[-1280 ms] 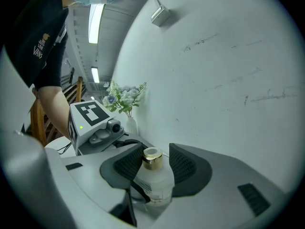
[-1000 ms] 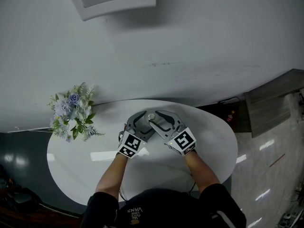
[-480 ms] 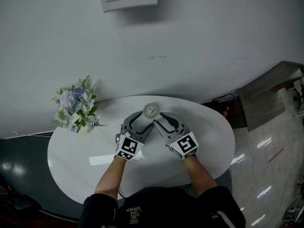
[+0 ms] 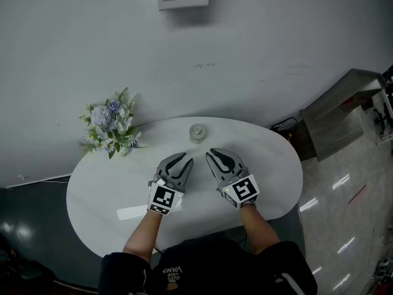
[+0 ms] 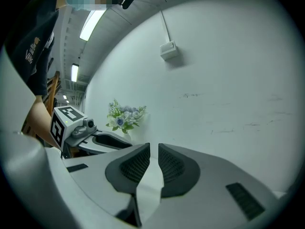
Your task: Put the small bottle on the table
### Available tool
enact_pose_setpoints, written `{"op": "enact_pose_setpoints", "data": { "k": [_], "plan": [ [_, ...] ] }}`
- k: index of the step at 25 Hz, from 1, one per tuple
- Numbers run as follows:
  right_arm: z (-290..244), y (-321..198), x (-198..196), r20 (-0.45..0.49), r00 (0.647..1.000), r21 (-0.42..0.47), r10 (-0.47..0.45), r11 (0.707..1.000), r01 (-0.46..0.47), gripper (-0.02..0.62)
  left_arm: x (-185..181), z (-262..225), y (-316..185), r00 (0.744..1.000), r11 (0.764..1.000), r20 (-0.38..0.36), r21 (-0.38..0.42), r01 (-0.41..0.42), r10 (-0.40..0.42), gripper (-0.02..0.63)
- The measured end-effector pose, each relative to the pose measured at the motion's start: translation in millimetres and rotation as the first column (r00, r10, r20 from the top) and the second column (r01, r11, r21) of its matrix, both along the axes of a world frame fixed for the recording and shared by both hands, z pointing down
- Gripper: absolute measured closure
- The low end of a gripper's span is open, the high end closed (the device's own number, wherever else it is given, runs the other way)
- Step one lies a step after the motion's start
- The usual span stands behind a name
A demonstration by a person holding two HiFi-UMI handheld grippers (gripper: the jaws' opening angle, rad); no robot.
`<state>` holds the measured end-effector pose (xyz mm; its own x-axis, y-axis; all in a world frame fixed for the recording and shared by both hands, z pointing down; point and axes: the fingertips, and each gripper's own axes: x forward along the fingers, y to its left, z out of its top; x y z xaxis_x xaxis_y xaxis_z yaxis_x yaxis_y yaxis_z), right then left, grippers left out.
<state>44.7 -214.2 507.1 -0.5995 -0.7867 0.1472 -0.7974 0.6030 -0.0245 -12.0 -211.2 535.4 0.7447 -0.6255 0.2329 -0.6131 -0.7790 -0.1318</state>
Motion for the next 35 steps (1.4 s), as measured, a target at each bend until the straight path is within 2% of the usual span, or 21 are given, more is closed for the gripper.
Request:
{"op": "enact_pose_setpoints", "data": {
  "k": [11,25,35],
  "plan": [
    [-22,77,-18,0.027,0.997,0.006,0.078,0.997,-0.078,0.538,-29,-38,72,0.997,0.999,-0.078,0.032,0.002,0.001,0.560],
    [-37,169,-35,0.053,0.984,0.007,0.168,0.986,-0.168,0.540,-61,-57,158,0.996,0.999,-0.086,0.044,-0.015,0.019,0.583],
    [-31,213,-51,0.067,0.975,-0.004,0.210,0.978,-0.210,0.541,-90,-61,200,0.994,0.999,-0.102,0.051,-0.019,0.024,0.586]
  ]
}}
